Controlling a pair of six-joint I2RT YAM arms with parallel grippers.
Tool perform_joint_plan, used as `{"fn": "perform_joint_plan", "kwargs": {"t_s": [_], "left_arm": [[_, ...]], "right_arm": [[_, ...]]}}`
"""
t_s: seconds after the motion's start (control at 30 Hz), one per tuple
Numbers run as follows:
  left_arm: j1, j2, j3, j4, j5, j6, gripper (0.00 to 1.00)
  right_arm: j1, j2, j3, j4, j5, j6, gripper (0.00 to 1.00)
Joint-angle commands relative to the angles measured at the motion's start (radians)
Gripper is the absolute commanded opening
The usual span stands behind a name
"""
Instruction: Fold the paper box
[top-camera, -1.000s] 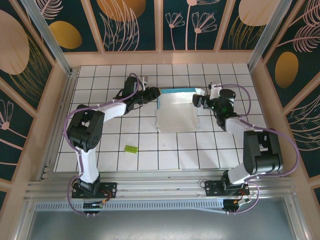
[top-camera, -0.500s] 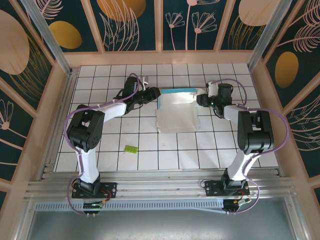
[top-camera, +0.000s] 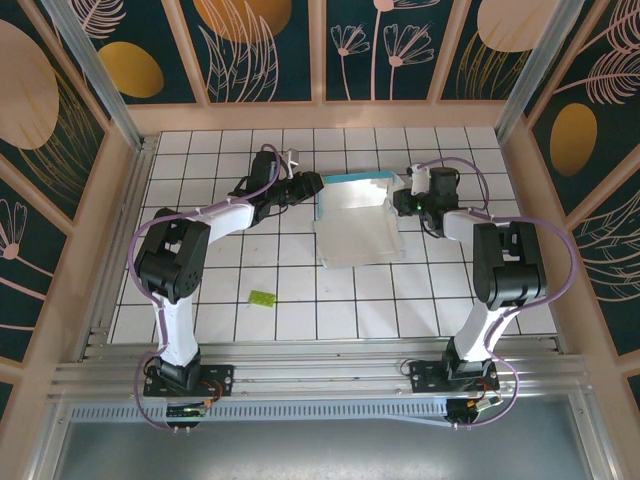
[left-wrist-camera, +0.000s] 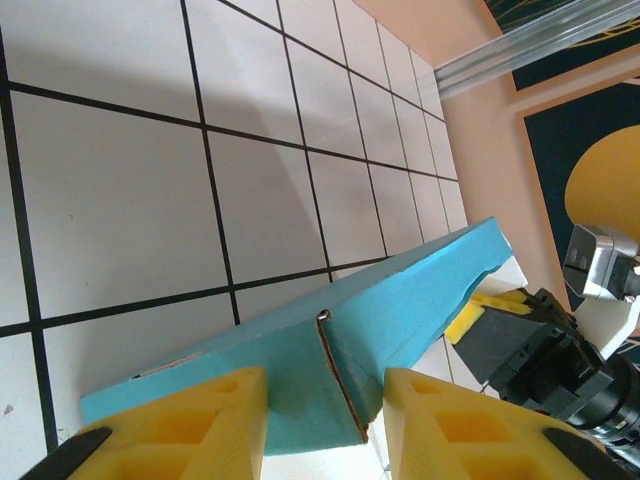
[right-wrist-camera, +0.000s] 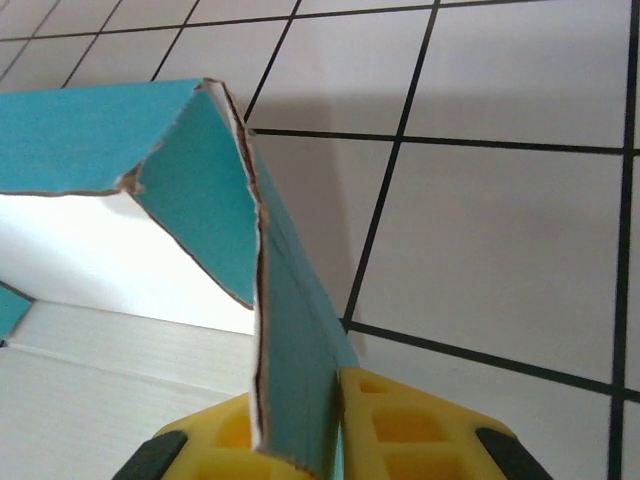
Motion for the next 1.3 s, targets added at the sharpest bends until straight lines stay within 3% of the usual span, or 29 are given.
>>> {"fn": "perform_joint_plan", "kwargs": {"t_s": [0.0, 0.13, 0.4, 0.77, 0.93, 1.03, 1.17, 1.27], "left_arm": [[-0.01, 0.022, 0.023, -0.006, 0.023, -0.002, 0.35], [-0.01, 0.011, 0.02, -0.02, 0.016, 0.015, 0.36], [-0.009, -0.091, 0.049, -0.128, -0.108, 0.12, 0.52], [-0.01, -0.262, -0.081, -0.138, -0.251, 0.086, 0.55], [-0.059, -0.318, -0.18, -0.029, -0.2, -0.034, 0.42], [-0.129, -0.249, -0.152, -0.027, -0.142, -0.069, 0.32], [-0.217, -0.129, -0.093, -0.027, -0.105, -0.078, 0.08], [-0.248, -0.036, -0.047, -0.038, -0.071, -0.092, 0.01]], "right_arm": [[0.009, -0.036, -0.041, 0.078, -0.061, 0.14, 0.14], [0.01, -0.048, -0.064, 0.092, -0.037, 0.158, 0.14], [0.023, -0.108, -0.102, 0.092, 0.133, 0.112, 0.14], [0.075, -0.143, -0.134, 0.123, 0.201, 0.067, 0.12], [0.103, -0.142, -0.136, 0.14, 0.228, 0.058, 0.11], [0.113, -0.139, -0.136, 0.15, 0.237, 0.068, 0.11], [0.127, -0.136, -0.15, 0.179, 0.242, 0.092, 0.11], [0.134, -0.129, -0.159, 0.197, 0.242, 0.103, 0.12]]}}
